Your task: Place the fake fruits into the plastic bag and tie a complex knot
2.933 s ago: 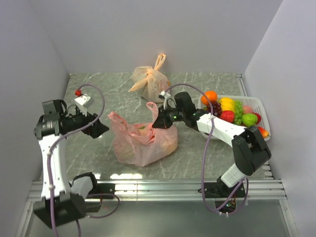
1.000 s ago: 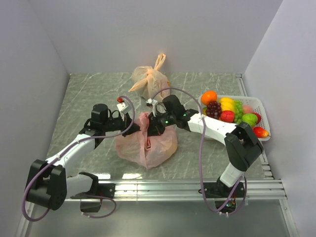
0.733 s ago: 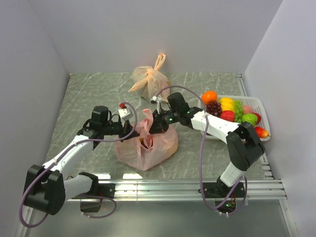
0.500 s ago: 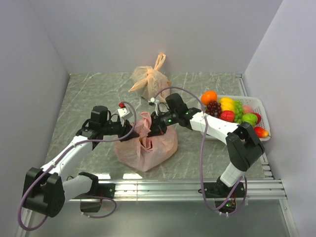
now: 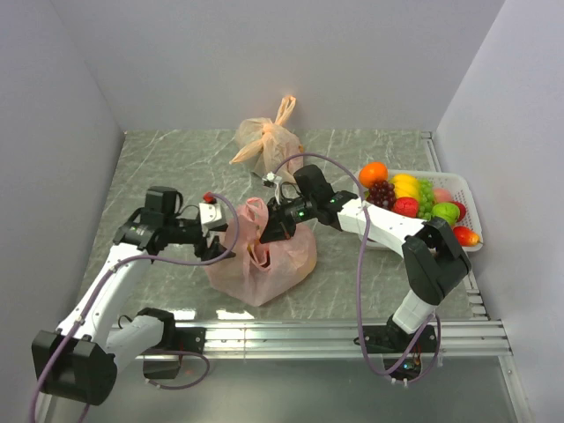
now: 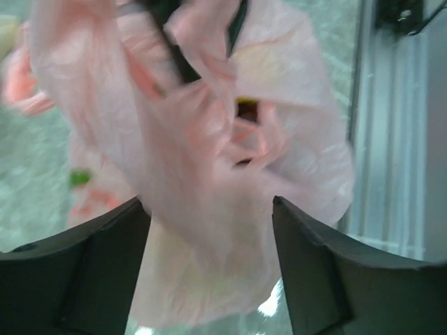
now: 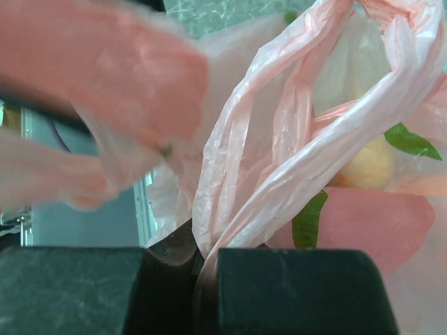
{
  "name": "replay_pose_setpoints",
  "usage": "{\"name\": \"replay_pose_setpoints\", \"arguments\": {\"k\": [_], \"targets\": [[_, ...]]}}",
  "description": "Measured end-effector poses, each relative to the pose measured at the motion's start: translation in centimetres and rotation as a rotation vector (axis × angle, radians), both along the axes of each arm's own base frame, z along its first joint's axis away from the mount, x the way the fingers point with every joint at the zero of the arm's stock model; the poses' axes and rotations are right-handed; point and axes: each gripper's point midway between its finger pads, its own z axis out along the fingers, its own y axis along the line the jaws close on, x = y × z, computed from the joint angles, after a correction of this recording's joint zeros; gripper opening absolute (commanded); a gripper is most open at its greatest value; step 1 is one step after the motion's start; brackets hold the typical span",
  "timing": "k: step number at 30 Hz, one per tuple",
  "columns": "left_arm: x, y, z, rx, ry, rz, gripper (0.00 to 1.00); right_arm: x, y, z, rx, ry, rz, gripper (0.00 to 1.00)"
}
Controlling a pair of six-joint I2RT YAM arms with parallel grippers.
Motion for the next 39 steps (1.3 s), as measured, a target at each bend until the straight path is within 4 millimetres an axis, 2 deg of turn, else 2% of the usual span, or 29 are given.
{"name": "replay_pose_setpoints", "arguments": {"k": [6, 11, 14, 20, 23, 30, 31, 34, 35, 37, 38, 39], "targets": [[1.7, 4.2, 0.7, 0.054, -0.087, 0.092, 0.80, -0.1, -0.1, -0.2, -0.008, 0.002, 0.004, 0.00], [3.2, 5.6, 0.4, 0.090, -0.123, 0.060, 0.83, 0.1, 0.0, 0.2, -0.003, -0.010, 0.007, 0.00], [4.1, 5.1, 0.0, 0.072, -0.106, -0.009, 0.99, 0.7, 0.5, 0.7, 0.007, -0.022, 0.007, 0.00], [5.4, 2.3, -0.7, 0.007, -0.063, -0.111, 0.99, 1.3, 1.1, 0.4, 0.008, -0.015, 0.013, 0.00], [5.8, 0.5, -0.2, -0.020, -0.096, -0.142, 0.99, 1.5, 1.5, 0.2, 0.013, -0.008, 0.024, 0.00], [5.0, -2.8, -1.6, -0.057, -0.111, -0.163, 0.99, 0.6, 2.1, 0.1, 0.030, 0.017, 0.073, 0.00], [5.0, -3.0, -1.7, -0.065, -0.103, -0.157, 0.97, 0.4, 2.2, 0.3, 0.038, 0.018, 0.085, 0.00], [5.0, -3.5, -2.0, -0.072, -0.079, -0.136, 0.74, -0.2, 2.4, 0.5, 0.051, 0.015, 0.113, 0.00], [4.9, -3.6, -2.1, -0.073, -0.070, -0.132, 0.56, -0.3, 2.5, 0.5, 0.054, 0.014, 0.120, 0.00], [4.2, -3.8, -2.1, -0.079, -0.037, -0.127, 0.42, -0.2, 2.4, 0.4, 0.050, 0.002, 0.119, 0.00], [3.7, -3.8, -2.0, -0.076, -0.030, -0.122, 0.26, -0.1, 2.2, 0.3, 0.047, -0.002, 0.118, 0.00], [3.3, -3.6, -1.8, -0.074, -0.026, -0.115, 0.16, 0.0, 2.0, 0.1, 0.041, -0.009, 0.119, 0.00]]}}
